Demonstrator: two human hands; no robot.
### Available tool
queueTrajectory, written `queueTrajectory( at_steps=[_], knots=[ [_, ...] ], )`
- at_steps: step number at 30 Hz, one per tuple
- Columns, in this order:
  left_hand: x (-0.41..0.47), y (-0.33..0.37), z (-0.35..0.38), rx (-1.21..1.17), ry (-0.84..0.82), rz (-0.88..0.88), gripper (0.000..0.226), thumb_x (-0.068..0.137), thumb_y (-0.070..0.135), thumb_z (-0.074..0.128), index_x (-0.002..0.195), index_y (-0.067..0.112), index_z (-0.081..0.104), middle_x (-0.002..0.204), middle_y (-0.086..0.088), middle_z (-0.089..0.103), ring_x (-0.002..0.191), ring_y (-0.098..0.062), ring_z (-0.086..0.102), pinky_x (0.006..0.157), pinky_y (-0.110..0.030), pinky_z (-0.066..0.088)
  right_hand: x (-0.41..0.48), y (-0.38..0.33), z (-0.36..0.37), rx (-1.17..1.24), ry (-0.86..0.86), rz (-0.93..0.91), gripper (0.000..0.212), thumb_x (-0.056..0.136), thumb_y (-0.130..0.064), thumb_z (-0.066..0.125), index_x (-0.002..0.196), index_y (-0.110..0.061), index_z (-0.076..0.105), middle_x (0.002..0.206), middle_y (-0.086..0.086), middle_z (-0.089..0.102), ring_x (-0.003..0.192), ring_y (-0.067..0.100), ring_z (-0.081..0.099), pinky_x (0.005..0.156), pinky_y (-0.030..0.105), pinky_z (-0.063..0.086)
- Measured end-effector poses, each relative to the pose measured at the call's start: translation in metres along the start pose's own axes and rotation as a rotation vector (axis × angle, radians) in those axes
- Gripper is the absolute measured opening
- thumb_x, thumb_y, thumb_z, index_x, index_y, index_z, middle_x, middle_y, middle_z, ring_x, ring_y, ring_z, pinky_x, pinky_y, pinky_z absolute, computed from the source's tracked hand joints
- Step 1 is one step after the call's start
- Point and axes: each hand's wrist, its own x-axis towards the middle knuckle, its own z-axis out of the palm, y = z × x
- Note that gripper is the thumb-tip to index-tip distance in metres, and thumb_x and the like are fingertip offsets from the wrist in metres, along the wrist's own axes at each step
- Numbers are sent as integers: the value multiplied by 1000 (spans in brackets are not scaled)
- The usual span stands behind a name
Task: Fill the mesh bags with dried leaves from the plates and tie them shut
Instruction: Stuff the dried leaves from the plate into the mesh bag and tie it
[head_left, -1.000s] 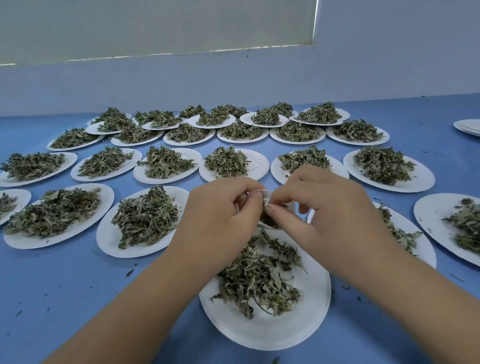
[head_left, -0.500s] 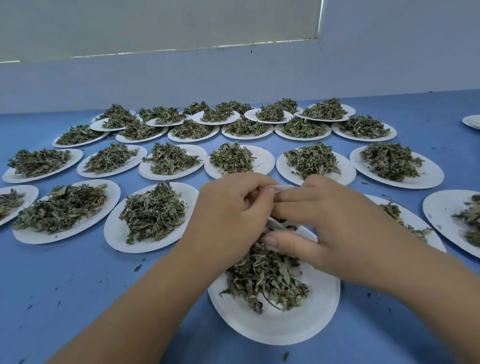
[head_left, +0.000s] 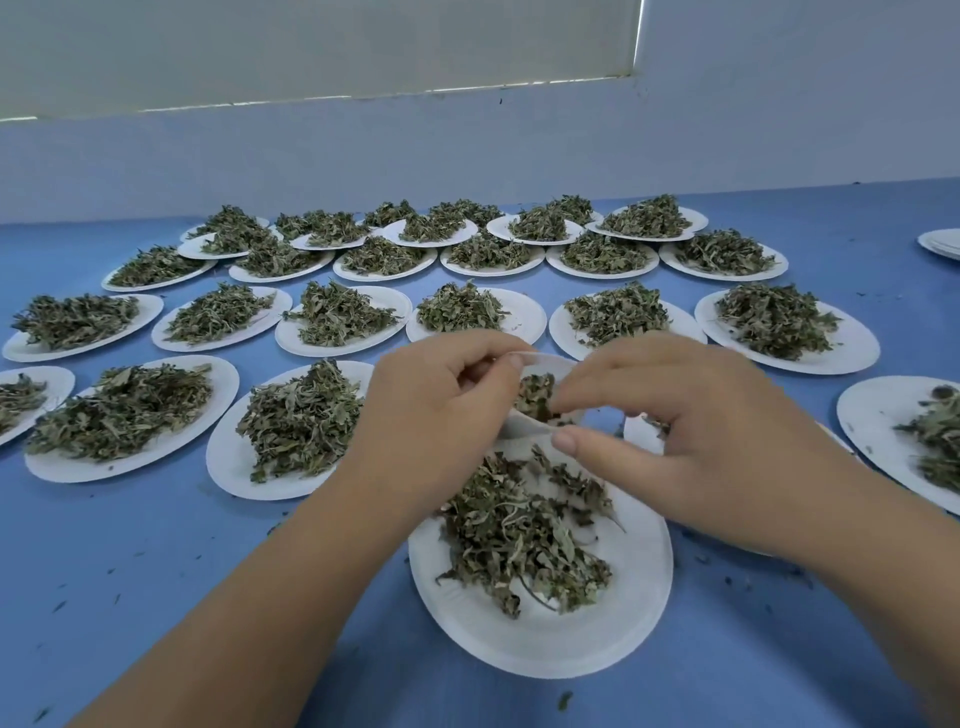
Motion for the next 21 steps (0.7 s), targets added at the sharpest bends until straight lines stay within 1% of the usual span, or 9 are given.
queueTrajectory(
  at_steps=[3,5,6,8,10,13,17,19,21],
  knots=[
    [4,-3,-3,-7,53,-24,17,91,18,61,87,28,75,53,10,55,44,-1,41,43,-8,29,-2,2,-9,70,-25,-53,17,82,-51,57,81,-37,67,85,-17,59,75,8,55,64,24,45],
    [5,-4,-3,-12,60,-34,16,91,17,61,88,25,75,51,14,52,43,-1,41,43,-7,28,-3,2,-9,97,-136,-100,12,82,-48,62,85,-37,66,88,-17,58,80,6,56,66,21,44],
    [5,-4,-3,-12,59,-34,16,91,16,61,88,24,75,51,15,52,42,-1,41,43,-6,28,-4,2,-8,117,-223,-96,16,81,-49,65,93,-39,66,94,-18,58,87,4,56,71,20,44],
    [4,-4,-2,-10,58,-28,15,91,15,61,89,22,75,50,17,51,42,0,43,42,-5,27,-6,3,-2,129,-408,-85,37,78,-49,69,114,-47,60,111,-25,52,106,-3,51,84,22,44],
    [4,-4,-2,-9,56,-26,15,91,16,61,89,21,75,50,17,52,42,0,43,43,-5,27,-7,3,4,116,-532,-103,53,78,-46,71,127,-50,53,121,-31,44,116,-8,42,94,20,40],
    [4,-4,-3,-16,53,-22,16,90,17,62,87,23,75,53,10,53,43,-1,42,43,-6,29,-6,0,9,108,-576,-101,54,78,-45,72,128,-52,51,121,-33,41,112,-11,40,95,22,40],
    [4,-4,-3,5,38,-10,16,90,17,62,86,26,75,59,-1,58,44,-1,41,44,-7,29,-6,-3,9,73,-595,-76,44,82,-39,71,123,-50,58,109,-30,45,103,-13,41,88,18,40],
    [4,-4,-3,8,27,-6,16,90,18,62,85,27,75,58,-2,57,43,-2,39,43,-8,28,-7,-4,8,72,-582,-56,41,83,-36,71,120,-49,61,104,-29,45,96,-12,44,83,19,41],
    [3,-4,-3,4,22,-1,17,90,18,62,84,28,74,59,-4,57,43,-2,39,43,-8,28,-7,-4,9,79,-590,-46,45,81,-36,72,121,-51,57,107,-29,44,95,-7,48,81,22,44]
  ],
)
